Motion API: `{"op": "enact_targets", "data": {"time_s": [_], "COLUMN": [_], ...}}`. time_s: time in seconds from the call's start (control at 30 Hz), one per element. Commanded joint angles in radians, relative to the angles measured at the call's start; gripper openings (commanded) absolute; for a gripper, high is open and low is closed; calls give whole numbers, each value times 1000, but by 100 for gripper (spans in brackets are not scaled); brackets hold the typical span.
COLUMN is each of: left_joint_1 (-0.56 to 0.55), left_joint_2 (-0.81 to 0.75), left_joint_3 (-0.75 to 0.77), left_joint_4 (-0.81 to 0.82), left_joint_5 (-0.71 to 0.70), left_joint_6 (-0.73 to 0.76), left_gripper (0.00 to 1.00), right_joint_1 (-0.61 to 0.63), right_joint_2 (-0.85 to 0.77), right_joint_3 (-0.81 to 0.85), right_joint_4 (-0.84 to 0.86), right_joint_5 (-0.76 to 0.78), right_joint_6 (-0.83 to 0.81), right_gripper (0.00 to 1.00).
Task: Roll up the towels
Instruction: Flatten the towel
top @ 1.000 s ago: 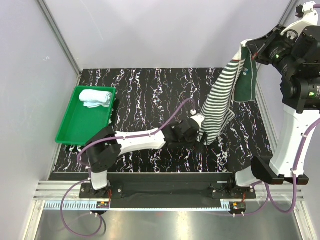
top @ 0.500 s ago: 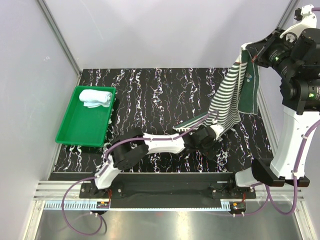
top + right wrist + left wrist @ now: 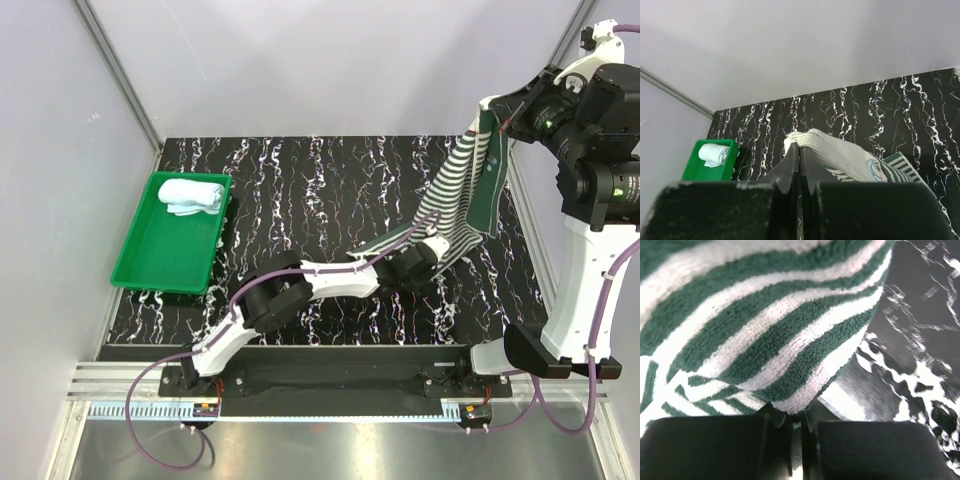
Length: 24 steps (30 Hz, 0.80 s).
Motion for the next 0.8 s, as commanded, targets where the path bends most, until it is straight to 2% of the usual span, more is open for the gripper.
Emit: {"op": "enact_targets", "data": {"time_s": [0.0,0.13,0.17,0.23,0.27,0.37,0.43,0.5,0.6,0.67,0.7,0.73,0.77], "left_joint_1": [17,16,16,17,19,31,70,175,346,463,491,531,539], "left_joint_2": [-4,-200,-330,-439,-494,-631,-681,-687,-630,-560,-532,-485,-477], "left_joint_3": [36,-97,-138,-154,-131,13,128,177,214,191,191,187,173], "left_joint_4": [15,-86,-146,-259,-408,-660,-738,-792,-827,-827,-838,-850,-852], "left_joint_5": [-47,-41,-65,-121,-191,-314,-319,-250,-149,-97,-83,-66,-47], "left_joint_6": [3,10,10,16,32,94,127,180,219,213,205,178,164], "left_gripper": [0,0,0,0,0,0,0,0,13,33,46,55,60], "right_joint_1": [2,2,4,2,4,2,4,4,2,2,2,2,2], "right_joint_2": [-37,-54,-59,-62,-60,-56,-51,-59,-91,-121,-132,-153,-164], "right_joint_3": [-6,-8,-8,-9,-8,-28,-61,-104,-222,-308,-359,-382,-407], "right_joint_4": [52,36,35,20,17,8,9,26,77,107,118,135,146], "right_joint_5": [29,97,116,156,180,234,259,265,254,247,239,227,216], "right_joint_6": [-23,-36,-36,-27,-22,-5,1,9,21,27,29,32,30], "right_gripper": [0,0,0,0,0,0,0,0,0,0,0,0,0]}}
